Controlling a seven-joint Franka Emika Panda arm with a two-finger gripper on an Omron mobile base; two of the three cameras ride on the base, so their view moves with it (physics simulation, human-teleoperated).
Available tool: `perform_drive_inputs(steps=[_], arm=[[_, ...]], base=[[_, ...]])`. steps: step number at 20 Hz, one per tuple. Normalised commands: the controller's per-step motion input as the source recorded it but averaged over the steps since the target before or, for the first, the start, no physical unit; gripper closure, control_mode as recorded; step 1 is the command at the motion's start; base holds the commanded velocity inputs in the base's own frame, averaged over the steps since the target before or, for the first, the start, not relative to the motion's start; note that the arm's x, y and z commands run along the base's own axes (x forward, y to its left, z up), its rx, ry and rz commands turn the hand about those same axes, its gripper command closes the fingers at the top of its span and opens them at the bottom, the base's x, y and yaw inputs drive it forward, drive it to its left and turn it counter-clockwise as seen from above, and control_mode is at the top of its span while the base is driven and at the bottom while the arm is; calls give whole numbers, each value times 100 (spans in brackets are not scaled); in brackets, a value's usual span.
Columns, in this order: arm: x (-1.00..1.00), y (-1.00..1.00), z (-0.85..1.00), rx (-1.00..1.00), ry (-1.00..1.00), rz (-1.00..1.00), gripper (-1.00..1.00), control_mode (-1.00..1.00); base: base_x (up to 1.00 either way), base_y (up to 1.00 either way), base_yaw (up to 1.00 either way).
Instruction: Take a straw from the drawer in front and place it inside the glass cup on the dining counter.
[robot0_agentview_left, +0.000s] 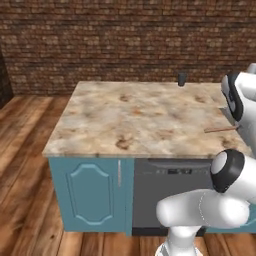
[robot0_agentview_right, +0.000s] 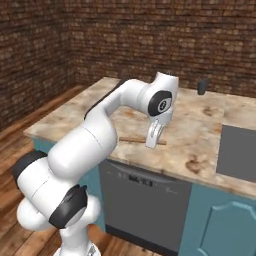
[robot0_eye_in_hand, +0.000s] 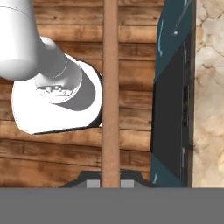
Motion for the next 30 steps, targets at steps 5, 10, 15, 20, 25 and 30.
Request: perform_drive_inputs(steps=[5,10,15,20,25,30], arm=[[0,0,0,0,0,0,100,100],[0,0,0,0,0,0,100,100],[0,0,0,0,0,0,100,100],[0,0,0,0,0,0,100,100],[0,0,0,0,0,0,100,100],[0,0,0,0,0,0,100,100]], base=[[25,57,-2],[39,74,-6],[39,62,-12],[36,85,-12],[42,99,-11],[47,90,-12]])
